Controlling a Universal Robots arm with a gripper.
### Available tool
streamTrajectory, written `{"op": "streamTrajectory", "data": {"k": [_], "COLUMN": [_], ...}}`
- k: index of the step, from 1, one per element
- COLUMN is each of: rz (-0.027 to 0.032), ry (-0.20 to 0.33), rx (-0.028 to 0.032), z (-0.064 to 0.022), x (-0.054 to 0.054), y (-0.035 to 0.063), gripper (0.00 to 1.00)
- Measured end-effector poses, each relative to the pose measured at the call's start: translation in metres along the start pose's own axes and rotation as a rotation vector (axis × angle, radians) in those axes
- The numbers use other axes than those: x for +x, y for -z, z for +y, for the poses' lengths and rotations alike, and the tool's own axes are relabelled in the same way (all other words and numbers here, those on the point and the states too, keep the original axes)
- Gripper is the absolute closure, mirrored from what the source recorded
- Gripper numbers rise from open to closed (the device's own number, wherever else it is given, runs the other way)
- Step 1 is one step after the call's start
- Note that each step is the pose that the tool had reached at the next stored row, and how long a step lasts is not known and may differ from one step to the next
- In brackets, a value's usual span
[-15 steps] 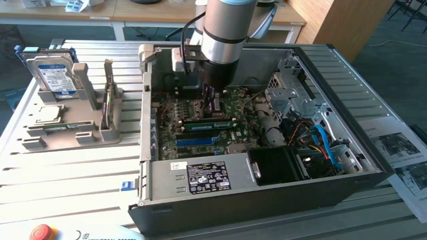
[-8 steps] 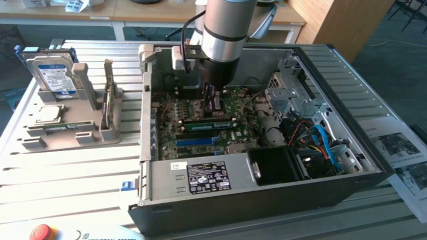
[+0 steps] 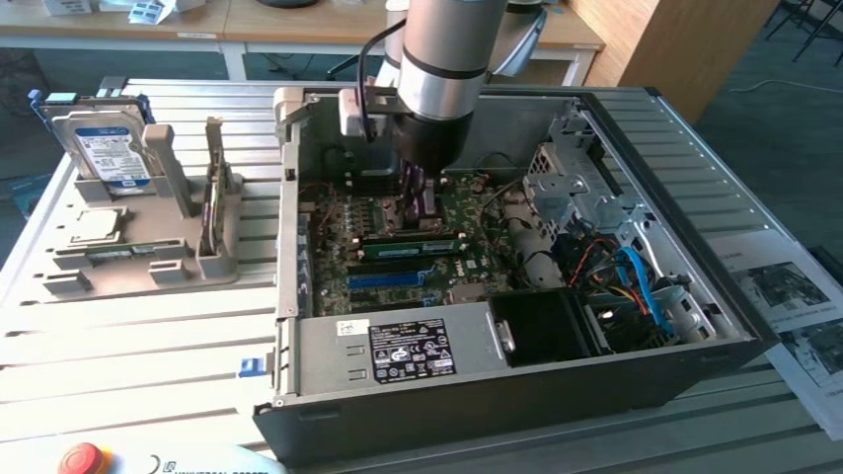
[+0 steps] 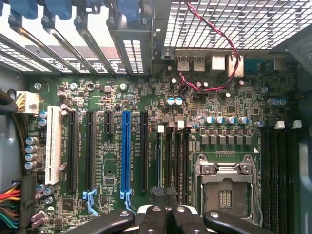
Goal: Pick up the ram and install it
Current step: 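Press down the ram until it locks into place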
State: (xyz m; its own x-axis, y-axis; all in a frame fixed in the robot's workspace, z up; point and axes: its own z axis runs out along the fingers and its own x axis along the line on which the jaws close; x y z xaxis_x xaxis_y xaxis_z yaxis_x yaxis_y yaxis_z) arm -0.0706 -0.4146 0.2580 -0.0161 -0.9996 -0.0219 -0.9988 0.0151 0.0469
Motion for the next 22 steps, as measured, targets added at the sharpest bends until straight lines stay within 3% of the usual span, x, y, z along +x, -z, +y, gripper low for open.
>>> {"op": "streamTrajectory", "data": {"k": [12, 22], "rz": [0.0001, 0.0], "ry": [0.0, 0.0], "rx": [-0.0001, 0.0], "z": [0.0001, 0.0], "x": [0.0, -0.0002], "y": [0.0017, 0.0095], "gripper": [0.9, 0.9]}}
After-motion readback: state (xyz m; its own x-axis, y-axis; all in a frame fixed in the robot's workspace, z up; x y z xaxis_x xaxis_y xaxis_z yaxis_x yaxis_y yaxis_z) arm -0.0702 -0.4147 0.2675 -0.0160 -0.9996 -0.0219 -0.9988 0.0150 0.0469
